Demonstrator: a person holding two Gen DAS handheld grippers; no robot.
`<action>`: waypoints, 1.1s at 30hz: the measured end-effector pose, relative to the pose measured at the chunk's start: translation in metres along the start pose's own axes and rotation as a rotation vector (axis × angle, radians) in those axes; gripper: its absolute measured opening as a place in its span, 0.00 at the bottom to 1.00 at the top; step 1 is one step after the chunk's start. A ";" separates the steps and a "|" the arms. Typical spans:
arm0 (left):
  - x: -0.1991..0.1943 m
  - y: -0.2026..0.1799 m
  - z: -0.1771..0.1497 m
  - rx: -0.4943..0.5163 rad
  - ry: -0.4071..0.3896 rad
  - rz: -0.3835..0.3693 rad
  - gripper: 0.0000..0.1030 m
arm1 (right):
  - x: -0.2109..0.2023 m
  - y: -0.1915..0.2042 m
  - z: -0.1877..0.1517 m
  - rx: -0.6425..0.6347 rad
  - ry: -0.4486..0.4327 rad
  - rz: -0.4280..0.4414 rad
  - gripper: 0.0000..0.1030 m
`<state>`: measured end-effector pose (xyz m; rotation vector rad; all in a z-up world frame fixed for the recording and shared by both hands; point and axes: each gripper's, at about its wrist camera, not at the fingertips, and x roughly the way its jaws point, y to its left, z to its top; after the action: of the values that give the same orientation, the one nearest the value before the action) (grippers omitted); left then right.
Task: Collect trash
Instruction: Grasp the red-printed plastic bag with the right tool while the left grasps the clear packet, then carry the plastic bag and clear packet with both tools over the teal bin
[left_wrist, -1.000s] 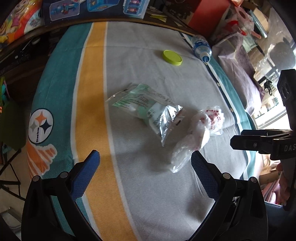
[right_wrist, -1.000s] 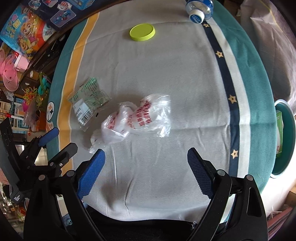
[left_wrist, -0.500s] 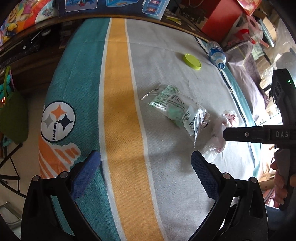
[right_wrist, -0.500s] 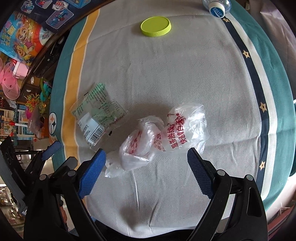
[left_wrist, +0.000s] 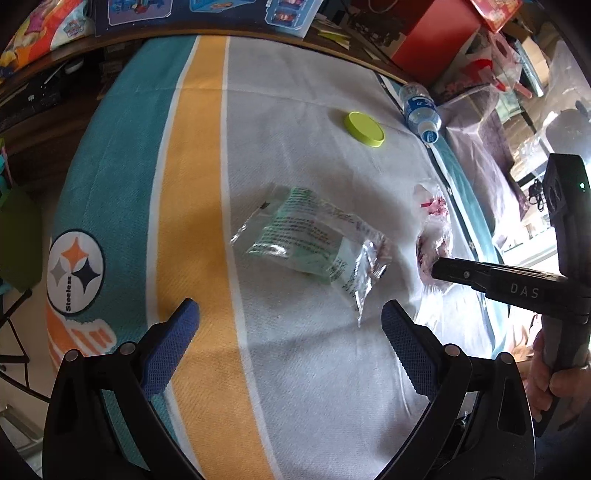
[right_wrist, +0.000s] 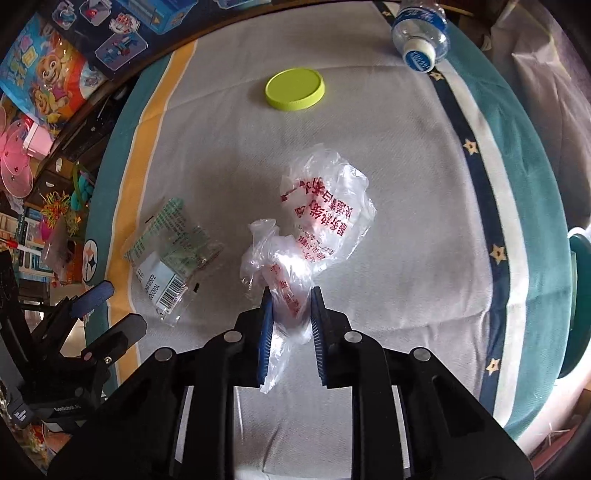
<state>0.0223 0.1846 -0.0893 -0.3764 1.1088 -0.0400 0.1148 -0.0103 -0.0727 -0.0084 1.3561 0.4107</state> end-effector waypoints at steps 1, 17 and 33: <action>0.002 -0.005 0.003 0.003 -0.001 -0.005 0.96 | -0.004 -0.006 0.000 0.008 -0.008 -0.001 0.18; 0.040 -0.042 0.037 0.006 -0.042 0.057 0.56 | -0.019 -0.061 -0.004 0.057 -0.031 0.008 0.19; 0.036 -0.127 0.038 0.240 -0.077 0.087 0.35 | -0.049 -0.133 -0.014 0.184 -0.106 0.072 0.19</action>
<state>0.0917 0.0687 -0.0653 -0.1142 1.0301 -0.0803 0.1328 -0.1510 -0.0594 0.2127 1.2872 0.3407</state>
